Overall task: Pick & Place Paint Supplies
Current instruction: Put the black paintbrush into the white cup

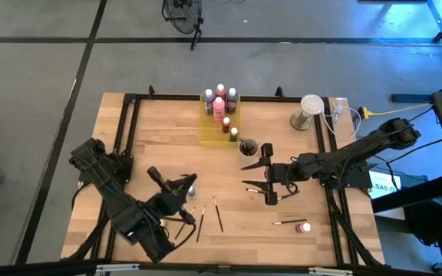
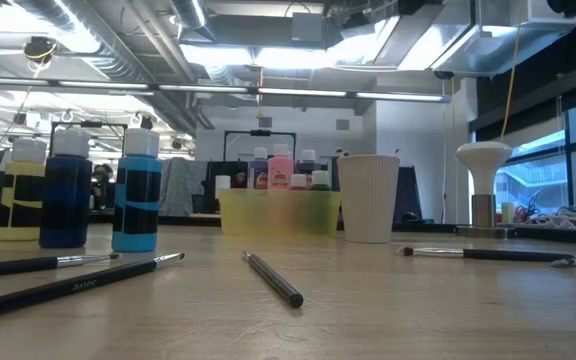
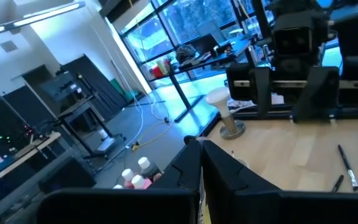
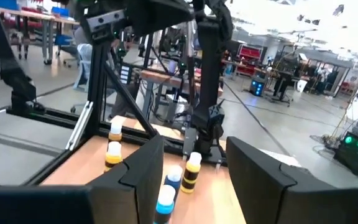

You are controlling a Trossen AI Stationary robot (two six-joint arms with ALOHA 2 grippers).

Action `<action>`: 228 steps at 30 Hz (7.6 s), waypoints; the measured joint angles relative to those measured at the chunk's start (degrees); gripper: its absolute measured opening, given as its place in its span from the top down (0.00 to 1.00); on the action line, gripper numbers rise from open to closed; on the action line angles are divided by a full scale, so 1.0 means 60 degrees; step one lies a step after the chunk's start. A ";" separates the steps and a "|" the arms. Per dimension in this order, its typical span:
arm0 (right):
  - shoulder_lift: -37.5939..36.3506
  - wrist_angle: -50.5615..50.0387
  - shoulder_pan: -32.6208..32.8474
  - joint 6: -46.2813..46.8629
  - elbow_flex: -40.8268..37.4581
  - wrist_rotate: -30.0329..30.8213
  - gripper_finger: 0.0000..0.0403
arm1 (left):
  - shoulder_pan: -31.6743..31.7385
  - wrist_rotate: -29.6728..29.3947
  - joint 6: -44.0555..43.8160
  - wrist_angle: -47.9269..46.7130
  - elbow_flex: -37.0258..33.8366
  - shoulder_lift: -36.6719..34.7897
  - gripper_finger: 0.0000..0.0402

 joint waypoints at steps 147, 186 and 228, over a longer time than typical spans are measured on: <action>0.0319 0.1072 0.0621 -0.0662 0.0113 -0.1257 0.93 | 0.2967 0.8078 1.2301 1.3899 -0.1679 0.0084 0.77; -0.5703 -0.4449 0.0616 0.1845 -0.2084 0.2849 0.93 | 0.1154 0.4559 0.4669 0.3444 -0.2572 -0.2164 0.69; 0.0655 0.3989 -0.3730 0.2862 -0.3960 0.0238 0.93 | 0.1449 0.6460 0.7610 1.1838 -0.6553 -0.2146 0.86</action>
